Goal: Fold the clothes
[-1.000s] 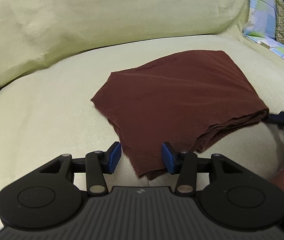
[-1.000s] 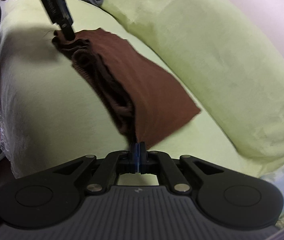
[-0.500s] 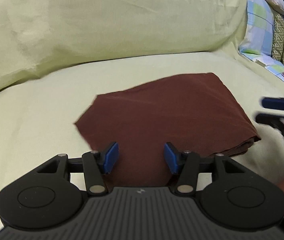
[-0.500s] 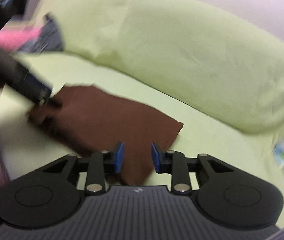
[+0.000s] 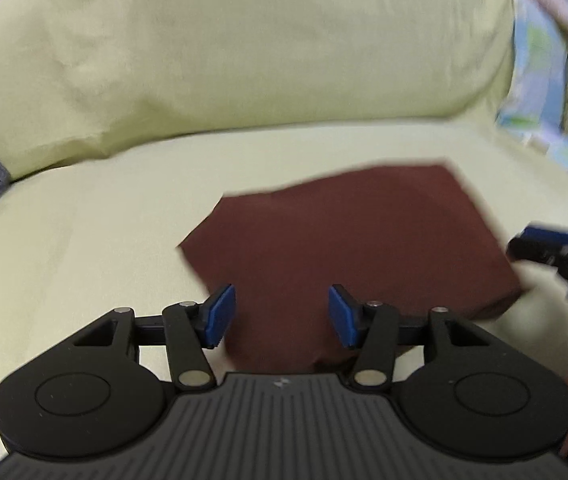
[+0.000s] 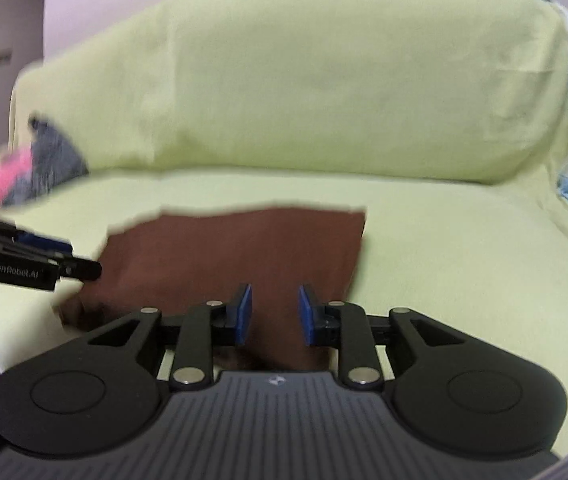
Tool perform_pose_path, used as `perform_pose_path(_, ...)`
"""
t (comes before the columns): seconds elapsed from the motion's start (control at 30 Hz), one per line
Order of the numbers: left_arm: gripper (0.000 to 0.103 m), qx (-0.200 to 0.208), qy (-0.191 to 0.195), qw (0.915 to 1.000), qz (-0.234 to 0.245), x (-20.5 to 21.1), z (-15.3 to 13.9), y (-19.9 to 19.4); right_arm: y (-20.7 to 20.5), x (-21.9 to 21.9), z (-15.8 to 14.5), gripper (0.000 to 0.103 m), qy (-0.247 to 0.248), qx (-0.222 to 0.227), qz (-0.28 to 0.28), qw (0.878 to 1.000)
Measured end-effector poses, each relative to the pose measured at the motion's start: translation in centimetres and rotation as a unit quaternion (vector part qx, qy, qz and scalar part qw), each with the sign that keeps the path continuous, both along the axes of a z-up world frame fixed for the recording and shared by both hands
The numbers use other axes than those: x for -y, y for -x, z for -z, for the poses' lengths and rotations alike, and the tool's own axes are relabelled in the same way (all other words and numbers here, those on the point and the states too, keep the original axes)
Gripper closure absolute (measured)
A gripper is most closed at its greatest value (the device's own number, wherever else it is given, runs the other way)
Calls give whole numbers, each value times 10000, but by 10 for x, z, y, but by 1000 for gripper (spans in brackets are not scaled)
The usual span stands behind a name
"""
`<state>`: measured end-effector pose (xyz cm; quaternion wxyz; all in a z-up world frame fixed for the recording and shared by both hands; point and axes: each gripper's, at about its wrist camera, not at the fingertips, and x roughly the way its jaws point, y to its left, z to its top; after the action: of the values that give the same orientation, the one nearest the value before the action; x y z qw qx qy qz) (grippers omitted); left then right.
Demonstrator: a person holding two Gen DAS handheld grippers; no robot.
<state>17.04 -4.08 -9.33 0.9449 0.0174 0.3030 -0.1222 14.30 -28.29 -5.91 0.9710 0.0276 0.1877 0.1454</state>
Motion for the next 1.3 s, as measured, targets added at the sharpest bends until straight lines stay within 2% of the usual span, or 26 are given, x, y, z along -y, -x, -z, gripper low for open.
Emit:
perform_pose_path(0.07, 46, -32, 155, 9997, 199, 10, -3, 0, -3, -3, 2, 82, -9, -54, -2, 10000)
perform_pose_path(0.13, 46, -197, 80, 9992, 330, 26, 13, -2, -5, -7, 10, 82, 10, -158, 12, 9999)
perform_pose_path(0.2, 46, -462, 80, 9983, 348, 35, 37, -5, -13, -8, 30, 82, 31, -467, 27, 9989)
perform_pose_path(0.27, 46, -370, 63, 9987, 357, 35, 38, 1, -13, -6, 39, 81, -98, -485, 12, 9988)
perform_pose_path(0.33, 46, -288, 63, 9988, 392, 32, 28, 4, -10, -4, 31, 81, -102, -427, 11, 9990)
perform_pose_path(0.43, 46, 56, 151, 9997, 200, 17, 4, -1, -11, 3, 14, 81, -213, -135, 61, 9997)
perform_pose_path(0.53, 45, 55, -19, 10000, -10, 12, 3, -15, -23, 8, 3, 81, -211, 59, 83, 9997)
perform_pose_path(0.67, 45, -264, -226, 9992, -213, 14, 31, -24, -44, -1, 23, 81, -128, -257, 41, 9996)
perform_pose_path(0.73, 45, -171, -196, 9988, -422, 14, 41, -24, -46, -10, 41, 80, 39, -449, 88, 9989)
perform_pose_path(0.8, 45, -344, -137, 9980, -511, 14, 34, -29, -42, -14, 46, 78, 56, -414, 130, 9990)
perform_pose_path(0.97, 44, -451, -163, 9962, -725, 16, 11, -25, -33, -6, 24, 71, -249, -327, 284, 9988)
perform_pose_path(1.07, 43, -418, -91, 9960, -780, 18, -2, -10, -15, -2, 7, 63, -339, -168, 427, 9984)
perform_pose_path(1.23, 42, -401, -76, 9960, -794, 16, -16, 21, 16, 0, -9, 58, -421, -77, 594, 9973)
perform_pose_path(1.3, 40, -402, -31, 9959, -804, 13, -20, 32, 26, -1, -13, 52, -449, -65, 649, 9969)
